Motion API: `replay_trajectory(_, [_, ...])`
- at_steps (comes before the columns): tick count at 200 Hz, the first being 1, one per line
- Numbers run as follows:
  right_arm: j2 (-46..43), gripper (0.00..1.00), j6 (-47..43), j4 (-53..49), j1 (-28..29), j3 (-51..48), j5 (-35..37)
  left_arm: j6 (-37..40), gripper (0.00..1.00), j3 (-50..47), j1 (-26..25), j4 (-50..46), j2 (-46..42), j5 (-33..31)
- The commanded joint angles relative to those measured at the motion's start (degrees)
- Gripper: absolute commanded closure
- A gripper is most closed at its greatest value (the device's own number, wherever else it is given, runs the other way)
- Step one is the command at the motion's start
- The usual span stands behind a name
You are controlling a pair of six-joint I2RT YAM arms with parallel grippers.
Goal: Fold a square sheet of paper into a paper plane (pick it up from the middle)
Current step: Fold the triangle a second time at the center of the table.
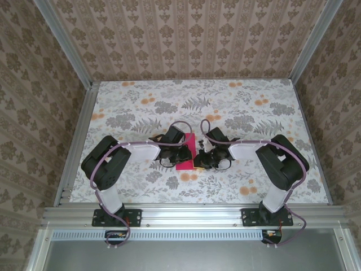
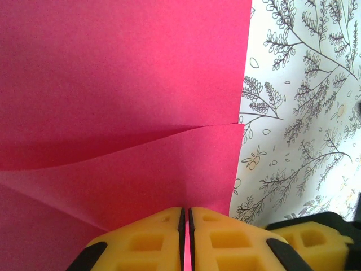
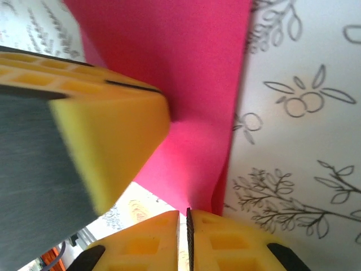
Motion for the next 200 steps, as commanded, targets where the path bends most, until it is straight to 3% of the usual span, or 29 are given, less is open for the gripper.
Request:
replay_trajectory(1, [-3.55,0.86,-0.07,-1.48,0.29,0.46,0.51,-0.65,0.86,-0.53,-0.26,-2.22,-0.21,-0.90])
replay_trajectory(93, [2.24,0.89,-1.64,-3.70,0.47,2.31,1.50,-0.82,0.86,-0.10,-0.32,-2.04,-0.11,-0.57])
replay_trajectory(200, [5.57,0.89,-5.64,-16.40,0.47,3.95,12.85,2.93,0.86,0.30,3.37,-2.22,-0.64,0.40])
